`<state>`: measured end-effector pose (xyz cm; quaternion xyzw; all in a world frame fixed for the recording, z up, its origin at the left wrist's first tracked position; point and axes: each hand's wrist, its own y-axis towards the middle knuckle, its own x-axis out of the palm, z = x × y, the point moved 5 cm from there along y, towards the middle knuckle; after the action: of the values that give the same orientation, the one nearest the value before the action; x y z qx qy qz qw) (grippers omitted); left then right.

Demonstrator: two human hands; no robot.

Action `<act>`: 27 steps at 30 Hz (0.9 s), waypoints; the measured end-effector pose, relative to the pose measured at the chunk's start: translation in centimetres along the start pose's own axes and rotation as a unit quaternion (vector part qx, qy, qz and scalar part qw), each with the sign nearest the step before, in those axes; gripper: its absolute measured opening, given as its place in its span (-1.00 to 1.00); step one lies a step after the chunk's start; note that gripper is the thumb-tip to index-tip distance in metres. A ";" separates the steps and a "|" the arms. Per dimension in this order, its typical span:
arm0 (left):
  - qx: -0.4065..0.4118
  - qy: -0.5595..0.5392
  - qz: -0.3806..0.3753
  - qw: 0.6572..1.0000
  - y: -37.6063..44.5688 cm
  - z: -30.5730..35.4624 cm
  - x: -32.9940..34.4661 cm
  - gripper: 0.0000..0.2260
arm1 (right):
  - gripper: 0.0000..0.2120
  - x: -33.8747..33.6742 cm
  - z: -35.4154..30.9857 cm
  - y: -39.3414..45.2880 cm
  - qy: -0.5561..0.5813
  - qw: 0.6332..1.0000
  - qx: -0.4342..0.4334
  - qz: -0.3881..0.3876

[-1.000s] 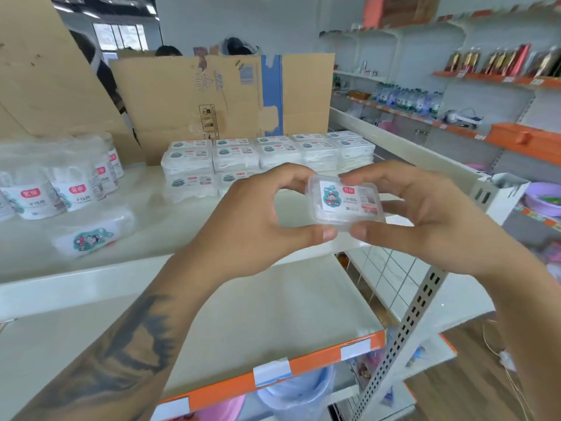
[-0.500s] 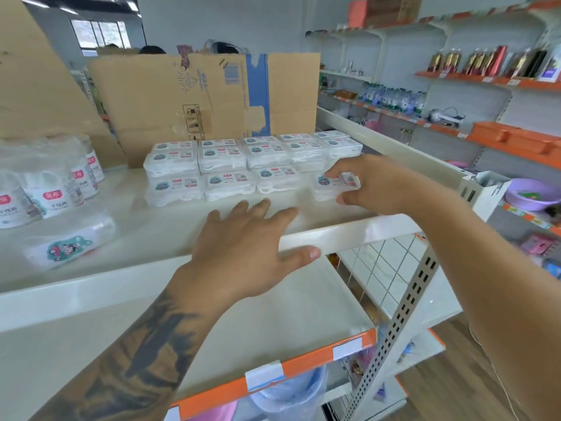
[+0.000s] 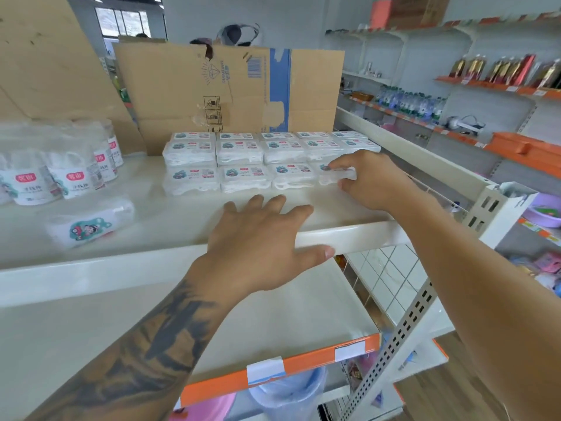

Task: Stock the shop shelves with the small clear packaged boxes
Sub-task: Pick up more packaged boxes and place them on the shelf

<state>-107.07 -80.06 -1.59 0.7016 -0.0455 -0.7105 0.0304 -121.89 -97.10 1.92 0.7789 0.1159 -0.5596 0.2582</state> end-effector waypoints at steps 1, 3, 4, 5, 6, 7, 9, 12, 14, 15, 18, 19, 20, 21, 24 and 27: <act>0.001 0.003 0.005 1.000 -0.1 0.0 0.0 -0.29 | -0.58 0.0 -0.1 0.0 0.002 1.000 0.002 0.001; 0.002 0.012 0.019 1.000 -0.2 0.0 0.0 -0.29 | -0.59 0.1 -0.2 -0.1 0.005 1.000 0.007 0.001; 0.002 0.016 0.026 1.000 -0.2 0.0 0.0 -0.29 | -0.58 0.1 -0.4 -0.2 0.005 1.000 0.011 -0.002; 0.003 0.015 0.032 0.999 -0.2 0.0 -0.1 -0.30 | -0.56 0.2 -0.5 -0.3 0.001 1.000 0.015 -0.005; 0.006 0.011 0.038 0.999 -0.3 0.0 -0.1 -0.32 | -0.54 0.2 -0.6 -0.4 -0.004 1.000 0.015 -0.004; 0.011 0.002 0.048 0.999 -0.4 0.0 -0.3 -0.35 | -0.54 0.2 -0.8 -0.5 -0.009 1.000 0.012 0.003; 0.022 -0.030 0.082 0.996 -1.2 -0.2 -0.9 -0.42 | -0.55 0.0 -1.6 -0.7 -0.008 0.999 -0.009 0.039; 0.021 -0.066 0.159 0.985 -3.4 -1.2 -2.6 -0.46 | -0.60 -0.1 -4.0 -1.6 0.013 0.994 -0.074 0.085; 0.001 -0.076 0.214 0.974 -5.1 -2.7 -3.8 -0.51 | -0.63 0.0 -6.7 -2.5 0.040 0.986 -0.125 0.099; -0.017 -0.074 0.234 0.969 -6.0 -3.6 -4.2 -0.52 | -0.65 0.1 -8.3 -3.1 0.058 0.982 -0.148 0.102; -0.090 -0.047 0.264 0.959 -8.5 -7.3 -5.3 -0.52 | -0.66 1.1 -13.0 -4.7 0.130 0.970 -0.189 0.077; -0.118 -0.041 0.270 0.955 -9.3 -8.8 -5.5 -0.52 | -0.65 1.7 -14.5 -5.2 0.150 0.967 -0.198 0.061; -0.147 -0.033 0.272 0.950 -10.1 -10.1 -5.8 -0.52 | -0.64 2.3 -15.9 -5.6 0.164 0.963 -0.207 0.045; -0.179 -0.026 0.267 0.947 -11.0 -11.4 -6.0 -0.52 | -0.62 2.9 -17.2 -5.9 0.173 0.961 -0.214 0.030; -0.280 -0.020 0.219 0.935 -13.3 -15.1 -6.2 -0.49 | -0.57 4.3 -20.4 -6.3 0.167 0.959 -0.230 -0.009; -0.330 -0.093 0.167 0.925 -14.8 -17.8 -5.4 -0.46 | -0.53 5.5 -23.0 -6.4 0.144 0.959 -0.242 -0.042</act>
<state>-88.86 -65.15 1.94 0.5651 0.0725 -0.7320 0.3737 -104.35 -80.07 0.52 0.7595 0.3168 -0.4073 0.3960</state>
